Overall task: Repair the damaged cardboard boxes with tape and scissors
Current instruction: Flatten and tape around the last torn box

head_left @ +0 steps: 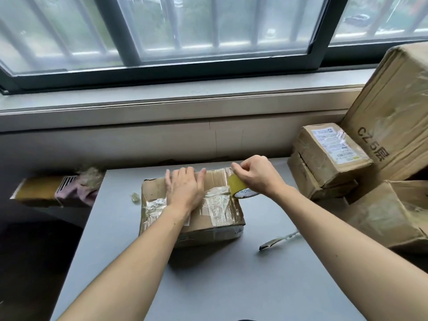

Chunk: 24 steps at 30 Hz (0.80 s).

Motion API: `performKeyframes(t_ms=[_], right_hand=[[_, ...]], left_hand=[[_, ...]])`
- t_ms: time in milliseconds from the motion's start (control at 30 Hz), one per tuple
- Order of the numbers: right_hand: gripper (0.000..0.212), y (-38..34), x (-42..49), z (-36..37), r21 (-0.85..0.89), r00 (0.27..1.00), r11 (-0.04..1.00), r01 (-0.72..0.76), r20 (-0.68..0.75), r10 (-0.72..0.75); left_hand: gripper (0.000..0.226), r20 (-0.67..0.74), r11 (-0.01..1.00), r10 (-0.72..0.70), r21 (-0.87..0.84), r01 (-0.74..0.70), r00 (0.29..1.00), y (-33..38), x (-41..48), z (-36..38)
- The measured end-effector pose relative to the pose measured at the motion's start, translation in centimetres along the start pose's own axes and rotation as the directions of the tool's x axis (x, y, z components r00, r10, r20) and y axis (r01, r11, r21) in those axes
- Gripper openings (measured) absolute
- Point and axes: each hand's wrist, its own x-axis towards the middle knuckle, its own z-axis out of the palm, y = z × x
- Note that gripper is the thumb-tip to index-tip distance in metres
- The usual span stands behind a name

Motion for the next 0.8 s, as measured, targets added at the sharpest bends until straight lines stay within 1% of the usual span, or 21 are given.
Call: performKeyframes(t_ms=[67, 100, 133, 167, 200, 233, 267, 300, 333, 367, 400, 467, 500, 567, 633, 733, 800], right_hand=[[0.056, 0.2, 0.0, 0.0, 0.095, 1.000, 0.995, -0.002, 0.002, 0.002], [0.056, 0.3, -0.1, 0.1, 0.174, 1.000, 0.985, -0.012, 0.008, 0.010], [0.057, 0.4, -0.2, 0.1, 0.277, 0.999, 0.960, -0.034, 0.008, 0.033], [0.058, 0.7, -0.3, 0.1, 0.404, 0.997, 0.912, -0.079, 0.009, 0.082], [0.057, 1.2, -0.5, 0.3, 0.540, 0.986, 0.828, -0.149, 0.020, 0.165], [0.054, 1.7, -0.6, 0.5, 0.658, 0.962, 0.717, -0.231, 0.044, 0.270], [0.050, 2.1, -0.9, 1.0, 0.740, 0.924, 0.598, -0.307, 0.083, 0.372], [0.045, 2.3, -1.1, 1.5, 0.791, 0.888, 0.495, -0.361, 0.128, 0.442], [0.042, 2.2, -1.2, 2.0, 0.817, 0.866, 0.428, -0.387, 0.163, 0.473], [0.041, 1.9, -1.1, 2.0, 0.820, 0.862, 0.415, -0.393, 0.172, 0.476], [0.041, 1.6, -0.8, 1.8, 0.794, 0.876, 0.473, -0.380, 0.146, 0.460], [0.051, 1.5, 0.1, 0.6, 0.677, 0.930, 0.665, -0.315, 0.079, 0.360], [0.055, 1.5, 0.5, -0.1, 0.608, 0.946, 0.741, -0.285, 0.054, 0.319], [0.058, 1.8, 0.8, -1.1, 0.454, 0.964, 0.857, -0.243, 0.013, 0.266], [0.057, 2.9, 0.8, -0.9, 0.357, 0.967, 0.903, -0.240, 0.002, 0.256], [0.055, 5.6, 0.2, 0.1, 0.248, 0.954, 0.924, -0.291, 0.001, 0.300], [0.049, 7.0, -0.2, 0.8, 0.143, 0.955, 0.944, -0.296, 0.011, 0.298]], left_hand=[[0.047, 0.034, 0.997, 0.068, -0.037, -0.067, 0.997, 2.3, 0.6, 0.3], [0.047, 0.053, 0.993, 0.099, -0.065, -0.095, 0.994, 3.3, 0.9, 0.5], [0.047, 0.074, 0.990, 0.118, -0.089, -0.111, 0.990, 4.0, 1.2, 0.7], [0.048, 0.090, 0.988, 0.124, -0.103, -0.114, 0.988, 4.5, 1.5, 0.9], [0.049, 0.097, 0.989, 0.121, -0.102, -0.111, 0.988, 4.7, 1.6, 1.0], [0.048, 0.096, 0.990, 0.116, -0.090, -0.107, 0.989, 4.7, 1.6, 1.2], [0.047, 0.091, 0.992, 0.109, -0.076, -0.102, 0.990, 4.6, 1.5, 1.3], [0.045, 0.079, 0.993, 0.103, -0.065, -0.098, 0.991, 4.4, 1.4, 1.4], [0.044, 0.066, 0.993, 0.103, -0.056, -0.099, 0.993, 4.3, 1.3, 1.6], [0.045, 0.056, 0.993, 0.107, -0.046, -0.105, 0.993, 4.2, 1.2, 1.8], [0.048, 0.048, 0.993, 0.115, -0.034, -0.113, 0.992, 4.1, 1.1, 1.9], [0.057, 0.035, 0.993, 0.117, -0.006, -0.117, 0.992, 4.2, 1.1, 2.1], [0.059, 0.029, 0.993, 0.118, 0.006, -0.118, 0.993, 4.3, 1.2, 2.1], [0.059, 0.013, 0.992, 0.120, 0.028, -0.120, 0.993, 4.6, 1.3, 2.2], [0.054, 0.013, 0.992, 0.124, 0.037, -0.124, 0.992, 4.4, 1.3, 2.4], [0.049, 0.004, 0.990, 0.136, 0.029, -0.136, 0.991, 4.2, 1.4, 2.6], [0.049, 0.006, 0.989, 0.144, 0.034, -0.144, 0.990, 4.2, 1.4, 2.5]])
